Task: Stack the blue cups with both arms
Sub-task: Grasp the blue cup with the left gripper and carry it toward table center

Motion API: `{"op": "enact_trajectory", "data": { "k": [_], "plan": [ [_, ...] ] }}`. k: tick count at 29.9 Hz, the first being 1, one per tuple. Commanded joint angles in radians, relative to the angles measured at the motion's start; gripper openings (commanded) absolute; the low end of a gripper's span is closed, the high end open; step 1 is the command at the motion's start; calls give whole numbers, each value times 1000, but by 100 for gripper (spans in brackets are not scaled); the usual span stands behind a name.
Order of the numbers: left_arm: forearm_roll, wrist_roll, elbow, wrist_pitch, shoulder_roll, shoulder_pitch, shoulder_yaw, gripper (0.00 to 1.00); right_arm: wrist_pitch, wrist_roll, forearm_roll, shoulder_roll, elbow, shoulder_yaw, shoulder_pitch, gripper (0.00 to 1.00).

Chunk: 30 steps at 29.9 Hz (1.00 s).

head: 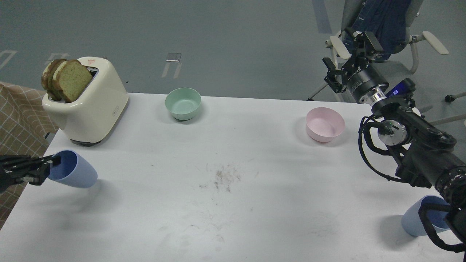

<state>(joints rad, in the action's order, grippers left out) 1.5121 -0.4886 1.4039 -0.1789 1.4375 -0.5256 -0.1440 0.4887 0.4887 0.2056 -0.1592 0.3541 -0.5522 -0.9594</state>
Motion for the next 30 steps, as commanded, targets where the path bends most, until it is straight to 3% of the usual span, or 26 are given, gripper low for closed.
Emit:
{"op": "enact_trajectory", "data": {
  "k": [1,3,7,11,23,30],
  "plan": [
    [17,0,62,13,8,-123,0,0,0,0,3,-5,-1,1,-39,100],
    [74,0,79,51,-3,-204,-2,0,0,0,6,-10,-1,1,-73,100],
    [175,0,109,209,-98,-398,-2,0,0,0,9,-11,-10,5,-151,100],
    [184,0,104,338,-340,-533,0,0,0,0,12,-10,-17,14,-222,100],
    [263,0,-83,490,-837,-576,9,0,0,0,12,0,-43,103,-335,100],
    [373,0,-166,550,-1009,-596,18,0,0,0,12,7,-41,103,-328,100]
  ]
}}
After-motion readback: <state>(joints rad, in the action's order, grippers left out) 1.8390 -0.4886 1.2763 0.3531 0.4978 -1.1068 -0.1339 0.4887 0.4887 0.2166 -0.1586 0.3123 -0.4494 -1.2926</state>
